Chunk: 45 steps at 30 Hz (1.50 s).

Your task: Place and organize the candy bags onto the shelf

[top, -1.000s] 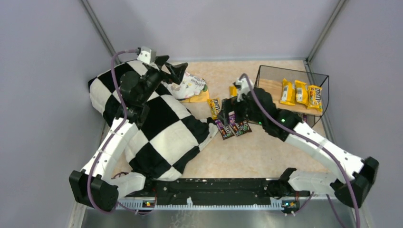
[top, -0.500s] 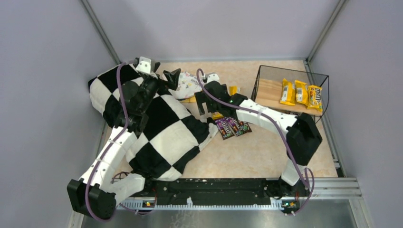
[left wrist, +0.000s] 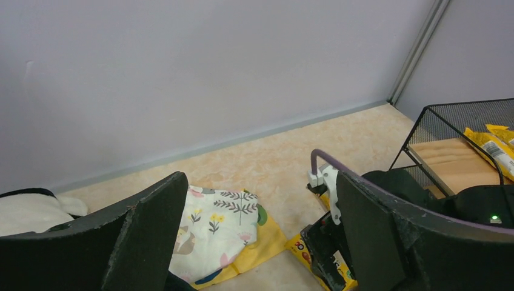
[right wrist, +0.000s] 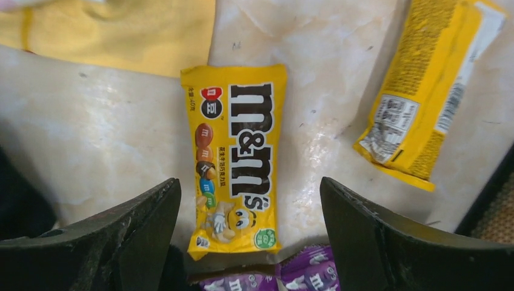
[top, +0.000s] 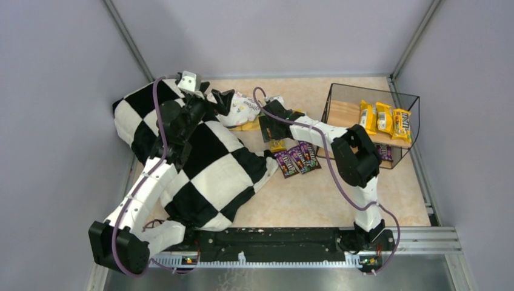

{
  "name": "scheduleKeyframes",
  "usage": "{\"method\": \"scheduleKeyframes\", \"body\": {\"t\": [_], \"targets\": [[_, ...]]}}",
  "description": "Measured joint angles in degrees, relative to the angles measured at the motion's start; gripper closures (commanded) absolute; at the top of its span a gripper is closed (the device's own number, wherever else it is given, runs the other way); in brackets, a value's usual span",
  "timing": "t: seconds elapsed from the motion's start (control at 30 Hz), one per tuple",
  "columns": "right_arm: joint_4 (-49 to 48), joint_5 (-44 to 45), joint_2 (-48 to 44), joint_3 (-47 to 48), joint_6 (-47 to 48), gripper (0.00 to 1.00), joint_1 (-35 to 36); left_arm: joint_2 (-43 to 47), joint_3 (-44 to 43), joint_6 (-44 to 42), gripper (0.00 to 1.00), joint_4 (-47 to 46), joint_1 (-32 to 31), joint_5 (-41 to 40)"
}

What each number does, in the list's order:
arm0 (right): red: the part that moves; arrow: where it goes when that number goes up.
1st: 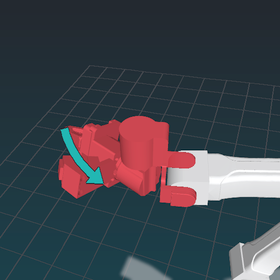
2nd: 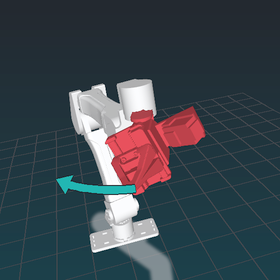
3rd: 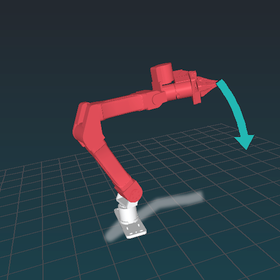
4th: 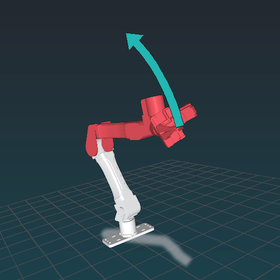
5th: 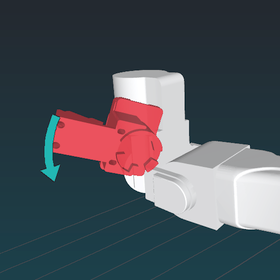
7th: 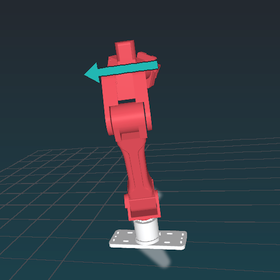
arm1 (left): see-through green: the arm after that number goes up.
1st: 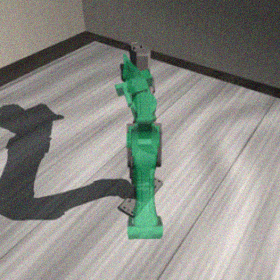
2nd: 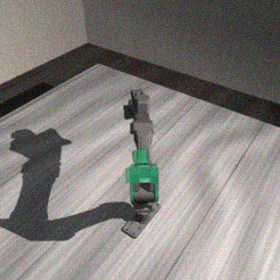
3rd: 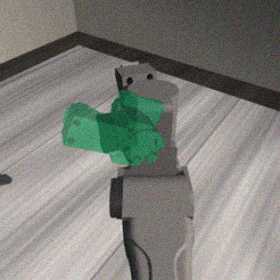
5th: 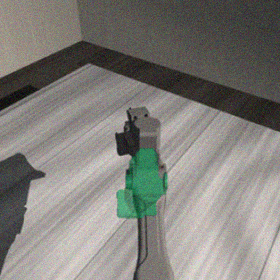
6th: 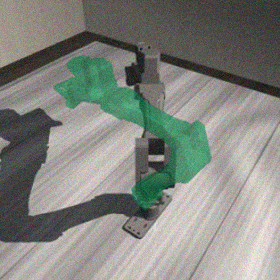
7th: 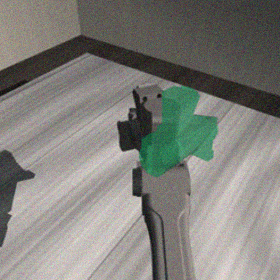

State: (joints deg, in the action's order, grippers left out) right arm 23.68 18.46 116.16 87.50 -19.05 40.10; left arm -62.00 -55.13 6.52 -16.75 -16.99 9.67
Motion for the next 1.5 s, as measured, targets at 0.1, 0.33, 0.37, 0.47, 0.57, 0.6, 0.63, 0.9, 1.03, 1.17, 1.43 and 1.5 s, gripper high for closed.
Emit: {"method": "scheduleKeyframes", "body": {"t": [0.1, 0.33, 0.37, 0.47, 0.57, 0.6, 0.63, 0.9, 1.03, 1.17, 1.43, 1.5], "targets": [[0.0, -0.46, 2.45, 0.0, 0.61, 0.19, 0.0, -0.81, 0.0, 0.94, 0.02, 0.02, 0.48, 0.55], [-0.85, -0.76, 4.15, 0.0, 1.55, 0.29, 0.0, -2.43, 0.0, 3.98, 0.02, 0.0, 2.62, 3.32], [-1.16, -0.79, 4.39, 0.0, 1.64, 0.29, 0.0, -2.58, 0.0, 4.37, 0.01, -0.02, 3.04, 3.74], [-1.95, -0.94, 4.83, 0.0, 1.99, 0.31, 0.0, -2.93, 0.0, 5.84, 0.01, -0.22, 4.37, 4.66], [-2.56, -0.94, 4.98, 0.0, 2.1, 0.32, 0.0, -3.23, 0.0, 7.1, 0.02, -0.63, 5.64, 5.38], [-2.82, -0.96, 5.05, 0.0, 2.14, 0.33, 0.0, -3.32, 0.0, 7.5, 0.02, -0.81, 6.05, 5.81], [-3.04, -0.96, 5.09, 0.0, 2.21, 0.34, 0.0, -3.43, 0.0, 8.07, 0.01, -1.03, 6.54, 6.12], [-3.74, -0.33, 5.2, 0.0, 2.6, 0.43, 0.39, -4.28, 0.0, 11.67, 0.02, -2.6, 9.75, 9.03], [-3.98, 1.03, 5.2, 0.0, 3.52, 0.47, 1.38, -4.31, 0.0, 13.11, 0.01, -3.04, 10.64, 10.01], [-3.96, 1.38, 5.2, 0.0, 4.0, 0.48, 1.9, -4.59, 0.0, 13.81, 0.01, -3.43, 10.97, 10.67], [-3.98, 1.99, 5.14, 0.0, 4.98, 0.53, 1.92, -5.4, 0.02, 14.62, 0.01, -3.5, 11.04, 11.28], [-3.96, 2.23, 4.94, 0.0, 5.31, 0.53, 1.92, -5.44, 0.02, 14.69, 0.02, -3.48, 11.17, 11.47]]}}
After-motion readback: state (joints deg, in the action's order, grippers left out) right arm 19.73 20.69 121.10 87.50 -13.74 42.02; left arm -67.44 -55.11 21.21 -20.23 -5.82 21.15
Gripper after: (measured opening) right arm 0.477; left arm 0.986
